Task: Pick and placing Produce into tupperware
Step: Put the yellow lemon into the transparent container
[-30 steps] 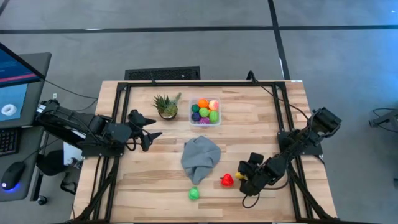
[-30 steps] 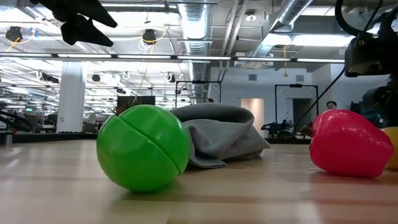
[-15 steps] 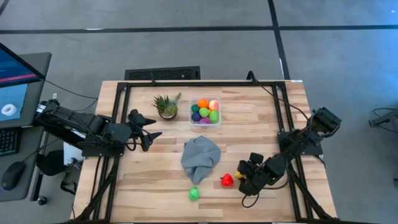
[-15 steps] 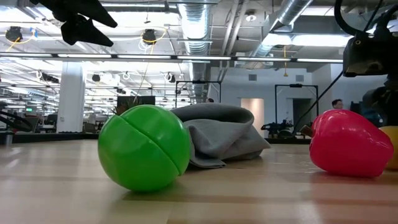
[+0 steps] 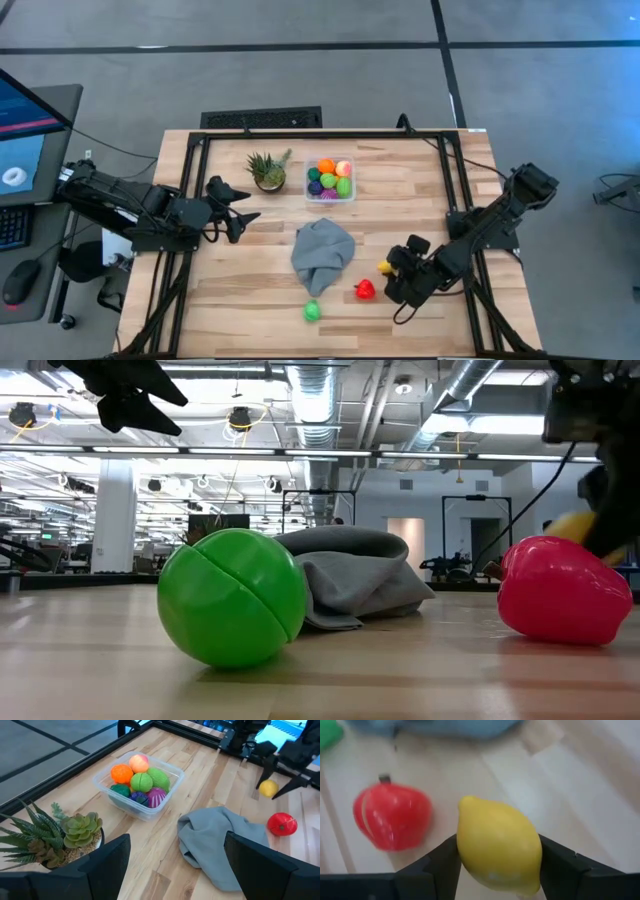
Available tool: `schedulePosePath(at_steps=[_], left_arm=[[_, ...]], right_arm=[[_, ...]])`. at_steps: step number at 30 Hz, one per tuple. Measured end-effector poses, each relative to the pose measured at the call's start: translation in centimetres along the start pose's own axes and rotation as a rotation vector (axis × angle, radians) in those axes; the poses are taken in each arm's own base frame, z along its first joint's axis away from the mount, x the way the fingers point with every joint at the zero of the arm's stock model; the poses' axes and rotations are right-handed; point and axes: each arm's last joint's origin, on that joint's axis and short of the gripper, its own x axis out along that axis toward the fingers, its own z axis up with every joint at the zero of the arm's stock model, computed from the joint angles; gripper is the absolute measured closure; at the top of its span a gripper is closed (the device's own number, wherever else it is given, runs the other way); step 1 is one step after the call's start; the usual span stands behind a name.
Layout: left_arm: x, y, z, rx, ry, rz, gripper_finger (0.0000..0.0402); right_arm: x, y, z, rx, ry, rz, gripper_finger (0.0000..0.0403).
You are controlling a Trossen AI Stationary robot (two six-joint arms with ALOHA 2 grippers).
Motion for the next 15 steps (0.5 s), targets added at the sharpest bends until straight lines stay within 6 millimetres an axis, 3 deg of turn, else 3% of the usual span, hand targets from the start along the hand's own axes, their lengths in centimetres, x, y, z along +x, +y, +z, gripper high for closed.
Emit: schedulePosePath(at_steps=[15], left_arm=[[0.0, 0.0, 0.0, 0.009, 0.000, 0.000, 0.0090]], right_arm=[[-2.2, -2.6, 4.6, 0.026, -0.208, -0.032, 0.0159]])
